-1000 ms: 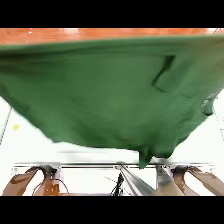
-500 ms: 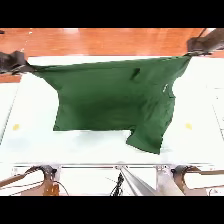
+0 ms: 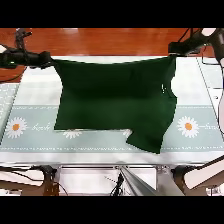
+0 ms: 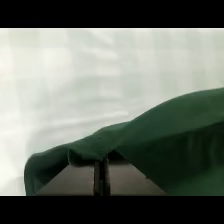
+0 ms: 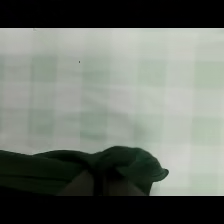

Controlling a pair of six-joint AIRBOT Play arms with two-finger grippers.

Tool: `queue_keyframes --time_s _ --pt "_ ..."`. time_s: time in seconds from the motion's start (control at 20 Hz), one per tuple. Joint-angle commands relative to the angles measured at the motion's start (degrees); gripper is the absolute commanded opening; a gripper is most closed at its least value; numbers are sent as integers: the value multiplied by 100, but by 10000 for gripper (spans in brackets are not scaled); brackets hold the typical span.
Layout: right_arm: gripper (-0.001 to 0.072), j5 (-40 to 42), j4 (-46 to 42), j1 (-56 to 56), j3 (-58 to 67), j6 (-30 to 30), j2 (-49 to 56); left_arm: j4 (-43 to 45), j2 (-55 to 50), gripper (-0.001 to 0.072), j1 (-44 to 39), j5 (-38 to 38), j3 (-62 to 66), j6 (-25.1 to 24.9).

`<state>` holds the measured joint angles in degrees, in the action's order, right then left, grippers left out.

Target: Fold the shirts.

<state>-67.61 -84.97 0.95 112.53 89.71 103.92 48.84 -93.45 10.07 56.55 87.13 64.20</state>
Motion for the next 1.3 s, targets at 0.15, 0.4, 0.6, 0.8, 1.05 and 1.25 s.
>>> queue_keyframes --time_s 0.15,0.4,0.6,0.8,1.05,1.25 --pt "27 -573 -9 -4 7 197 603 -72 -647 23 -48 -302 -2 -203" --pt "27 -2087 -98 7 7 -234 435 -57 -667 23 216 1344 46 -195" --pt "28 -2450 155 -7 7 -70 636 291 -811 24 295 1582 44 284" --pt "28 -2763 195 -7 -17 111 890 302 -1023 24 278 1904 44 535" --pt "257 -2953 87 28 -22 -142 935 306 -1067 329 398 2177 131 660" --pt "373 -3711 -549 343 -22 -382 643 387 -1027 397 986 3226 577 1012"
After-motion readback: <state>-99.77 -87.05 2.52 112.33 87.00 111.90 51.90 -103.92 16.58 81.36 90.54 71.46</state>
